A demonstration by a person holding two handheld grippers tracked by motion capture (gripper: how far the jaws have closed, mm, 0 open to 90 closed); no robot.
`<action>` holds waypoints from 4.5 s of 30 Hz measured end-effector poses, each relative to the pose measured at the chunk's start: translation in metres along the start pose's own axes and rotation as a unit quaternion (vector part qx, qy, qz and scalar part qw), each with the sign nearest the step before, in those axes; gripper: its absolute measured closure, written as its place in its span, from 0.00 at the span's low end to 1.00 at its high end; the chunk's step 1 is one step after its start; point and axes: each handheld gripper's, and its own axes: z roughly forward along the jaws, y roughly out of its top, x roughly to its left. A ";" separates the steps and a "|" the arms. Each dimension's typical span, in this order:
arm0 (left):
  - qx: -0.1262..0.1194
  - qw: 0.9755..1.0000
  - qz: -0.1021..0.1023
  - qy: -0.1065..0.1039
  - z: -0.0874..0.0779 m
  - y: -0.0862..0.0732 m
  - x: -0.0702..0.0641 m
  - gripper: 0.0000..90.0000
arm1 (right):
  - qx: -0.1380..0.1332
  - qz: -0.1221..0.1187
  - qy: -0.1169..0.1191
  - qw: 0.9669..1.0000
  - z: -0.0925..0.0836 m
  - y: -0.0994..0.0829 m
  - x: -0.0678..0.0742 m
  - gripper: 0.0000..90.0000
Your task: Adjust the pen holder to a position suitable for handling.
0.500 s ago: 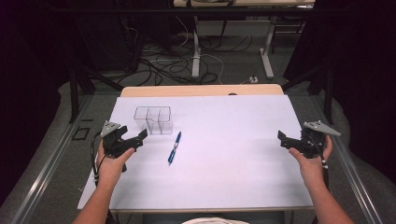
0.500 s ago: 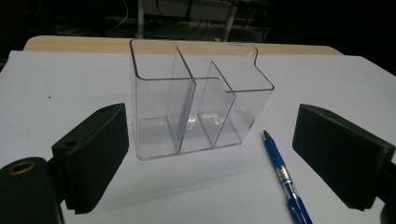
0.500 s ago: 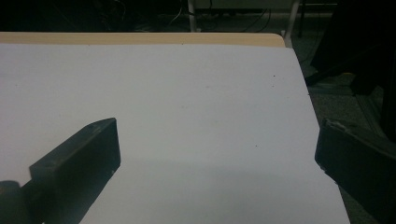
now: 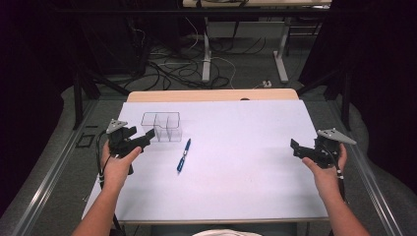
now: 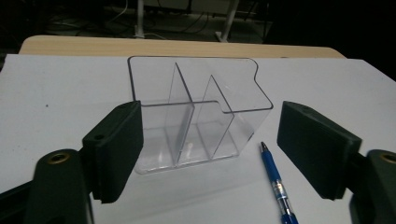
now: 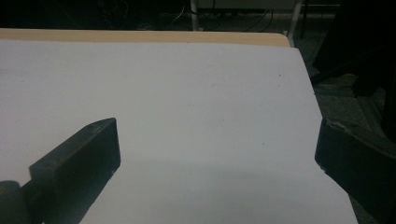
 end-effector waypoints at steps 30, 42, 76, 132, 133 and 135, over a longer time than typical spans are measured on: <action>0.071 0.995 -0.011 0.071 0.031 0.077 0.002 0.49 | 0.010 -0.003 0.013 1.000 0.004 -0.003 0.001 0.00; 0.107 0.990 -0.019 0.095 0.058 0.075 0.013 0.58 | 0.010 0.004 0.015 1.000 0.006 -0.004 0.001 0.00; 0.205 0.968 -0.078 0.122 0.075 0.065 0.033 0.87 | 0.014 0.000 0.022 1.000 0.009 -0.006 0.003 0.00; 0.190 0.965 -0.125 0.134 0.084 0.064 0.025 0.98 | 0.022 -0.006 0.028 0.999 0.011 -0.008 0.003 0.00; 0.189 0.965 -0.126 0.132 0.084 0.064 0.023 0.98 | 0.023 -0.006 0.027 0.999 0.011 -0.008 0.003 0.00; 0.181 0.967 -0.131 0.125 0.085 0.064 0.020 0.98 | 0.023 -0.001 0.027 0.999 0.011 -0.008 0.004 0.00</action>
